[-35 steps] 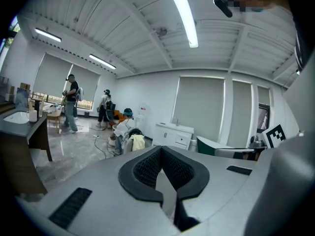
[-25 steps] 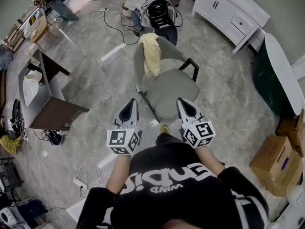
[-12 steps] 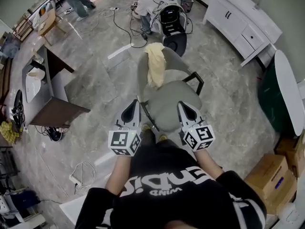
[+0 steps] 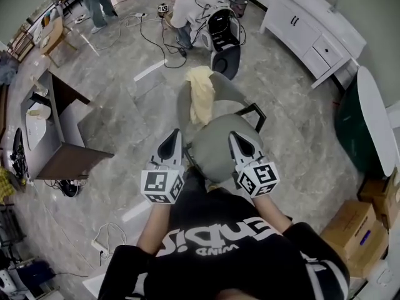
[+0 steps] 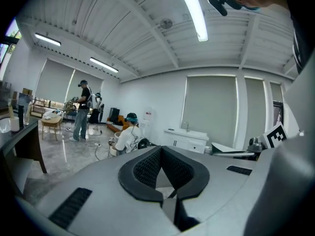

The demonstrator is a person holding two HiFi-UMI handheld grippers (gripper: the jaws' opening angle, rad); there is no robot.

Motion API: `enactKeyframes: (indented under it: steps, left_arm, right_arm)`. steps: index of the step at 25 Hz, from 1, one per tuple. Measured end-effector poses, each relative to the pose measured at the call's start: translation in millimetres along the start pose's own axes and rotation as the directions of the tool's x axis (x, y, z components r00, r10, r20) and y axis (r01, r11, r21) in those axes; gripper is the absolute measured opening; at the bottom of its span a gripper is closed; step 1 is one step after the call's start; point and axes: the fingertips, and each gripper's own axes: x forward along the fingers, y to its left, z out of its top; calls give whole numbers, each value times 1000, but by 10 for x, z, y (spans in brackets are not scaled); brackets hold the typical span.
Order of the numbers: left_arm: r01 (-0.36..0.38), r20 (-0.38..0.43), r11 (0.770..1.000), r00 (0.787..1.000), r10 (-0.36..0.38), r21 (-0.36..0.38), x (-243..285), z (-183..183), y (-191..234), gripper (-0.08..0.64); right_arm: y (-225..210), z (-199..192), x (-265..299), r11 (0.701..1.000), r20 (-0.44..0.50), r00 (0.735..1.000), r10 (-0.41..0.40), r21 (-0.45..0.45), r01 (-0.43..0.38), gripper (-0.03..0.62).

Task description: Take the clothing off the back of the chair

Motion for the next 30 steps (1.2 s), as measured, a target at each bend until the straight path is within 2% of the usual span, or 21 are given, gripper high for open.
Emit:
enactKeyframes:
  steps: [12,14,17,18,30]
  left_arm:
    - [43,-13,999,999,-43,-16,476,74,284,12]
    - [47,-11,999,999,-47,-20,525,89,305,14]
    - [47,-6,999,999,-47,-22,577,105,349,14]
    - [47,-4,999,999,-47,-22,593,107,361,14]
    - [58,-23,998,998,-58,-14,763,86,457,14]
  right_arm:
    - [-138,192,511,1000,30,999,-14,-4,14,15]
    - [-126,202,577,1000,23,1000,4,-1,-4,55]
    - [-84,164,697,998,2,998,56,11,-56,221]
    - [-72,142,739,997,-8,997,71,13,-71,256]
    - [-225,-140,1372,998,-94,994,63,19,-61,268]
